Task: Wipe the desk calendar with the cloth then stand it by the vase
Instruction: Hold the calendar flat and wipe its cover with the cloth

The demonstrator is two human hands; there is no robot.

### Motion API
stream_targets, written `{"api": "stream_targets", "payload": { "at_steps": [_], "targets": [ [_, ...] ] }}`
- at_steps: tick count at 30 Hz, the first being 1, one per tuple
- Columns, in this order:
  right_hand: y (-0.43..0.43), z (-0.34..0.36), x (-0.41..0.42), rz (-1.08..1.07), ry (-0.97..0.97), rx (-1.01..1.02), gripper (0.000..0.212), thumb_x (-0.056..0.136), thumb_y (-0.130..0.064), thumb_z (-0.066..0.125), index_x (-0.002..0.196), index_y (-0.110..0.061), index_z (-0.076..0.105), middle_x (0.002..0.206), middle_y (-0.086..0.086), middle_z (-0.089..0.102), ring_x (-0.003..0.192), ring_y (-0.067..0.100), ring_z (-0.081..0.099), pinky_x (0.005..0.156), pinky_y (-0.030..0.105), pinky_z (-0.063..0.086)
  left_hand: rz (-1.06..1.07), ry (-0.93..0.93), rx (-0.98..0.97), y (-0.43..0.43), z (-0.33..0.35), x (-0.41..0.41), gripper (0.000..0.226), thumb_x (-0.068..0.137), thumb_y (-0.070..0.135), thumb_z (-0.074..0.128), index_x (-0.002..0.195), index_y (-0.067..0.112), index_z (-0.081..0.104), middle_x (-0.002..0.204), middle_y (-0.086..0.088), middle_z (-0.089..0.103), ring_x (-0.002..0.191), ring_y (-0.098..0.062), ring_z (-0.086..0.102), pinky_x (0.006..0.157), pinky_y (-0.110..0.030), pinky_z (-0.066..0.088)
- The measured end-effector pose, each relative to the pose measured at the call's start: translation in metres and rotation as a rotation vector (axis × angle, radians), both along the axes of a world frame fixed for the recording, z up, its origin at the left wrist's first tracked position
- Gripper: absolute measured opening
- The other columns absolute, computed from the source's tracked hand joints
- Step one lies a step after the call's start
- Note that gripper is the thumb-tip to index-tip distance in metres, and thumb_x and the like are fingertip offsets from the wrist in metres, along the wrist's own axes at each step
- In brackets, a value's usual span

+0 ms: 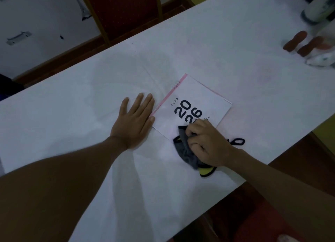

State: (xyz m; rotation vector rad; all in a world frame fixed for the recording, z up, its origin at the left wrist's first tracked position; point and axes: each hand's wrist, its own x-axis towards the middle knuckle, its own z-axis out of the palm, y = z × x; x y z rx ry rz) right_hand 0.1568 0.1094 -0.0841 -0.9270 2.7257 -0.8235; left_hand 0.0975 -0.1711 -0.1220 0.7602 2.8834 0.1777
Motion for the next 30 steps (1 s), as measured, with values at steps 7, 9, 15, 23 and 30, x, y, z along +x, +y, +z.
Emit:
{"api": "stream_targets", "payload": {
  "at_steps": [7, 9, 15, 23, 30],
  "targets": [
    [0.025, 0.011, -0.044, -0.611, -0.09, -0.289, 0.031, 0.083, -0.016, 0.04, 0.067, -0.003, 0.063, 0.089, 0.006, 0.051, 0.091, 0.03, 0.049, 0.083, 0.032, 0.036, 0.008, 0.007, 0.008, 0.0, 0.0, 0.001, 0.061, 0.107, 0.039, 0.015, 0.161, 0.011, 0.019, 0.17, -0.004, 0.015, 0.157, -0.025, 0.008, 0.123, -0.06, 0.009],
    [0.022, 0.009, -0.069, -0.678, -0.07, -0.236, 0.028, 0.084, -0.014, 0.043, 0.077, -0.004, 0.069, 0.094, 0.012, 0.052, 0.097, 0.03, 0.049, 0.086, 0.031, 0.037, 0.006, 0.007, 0.002, 0.001, 0.0, 0.001, 0.061, 0.107, 0.04, 0.014, 0.161, 0.011, 0.018, 0.17, -0.004, 0.015, 0.157, -0.025, 0.008, 0.123, -0.06, 0.009],
    [-0.006, -0.004, -0.087, -0.609, 0.022, 0.03, 0.033, 0.09, -0.014, 0.059, 0.121, -0.017, 0.069, 0.107, 0.015, 0.05, 0.099, 0.034, 0.047, 0.087, 0.043, 0.043, 0.004, -0.002, -0.002, 0.001, 0.001, 0.0, 0.062, 0.107, 0.041, 0.012, 0.161, 0.011, 0.017, 0.17, -0.004, 0.013, 0.158, -0.024, 0.006, 0.123, -0.059, 0.008],
    [0.006, -0.006, -0.02, -0.129, 0.015, 0.034, 0.034, 0.083, -0.015, 0.066, 0.115, -0.025, 0.073, 0.103, 0.009, 0.057, 0.092, 0.025, 0.051, 0.08, 0.038, 0.039, -0.009, -0.013, -0.022, 0.001, 0.003, 0.0, 0.063, 0.107, 0.041, 0.01, 0.161, 0.01, 0.016, 0.17, -0.005, 0.013, 0.157, -0.026, 0.007, 0.122, -0.061, 0.011],
    [0.018, -0.001, -0.072, -0.321, 0.04, 0.115, 0.034, 0.085, -0.01, 0.061, 0.118, -0.013, 0.068, 0.102, 0.015, 0.051, 0.093, 0.031, 0.048, 0.085, 0.045, 0.043, -0.058, -0.018, -0.031, 0.001, 0.005, -0.001, 0.062, 0.106, 0.04, 0.007, 0.161, 0.012, 0.017, 0.17, -0.002, 0.015, 0.157, -0.031, 0.006, 0.12, -0.065, 0.01]
  ]
}}
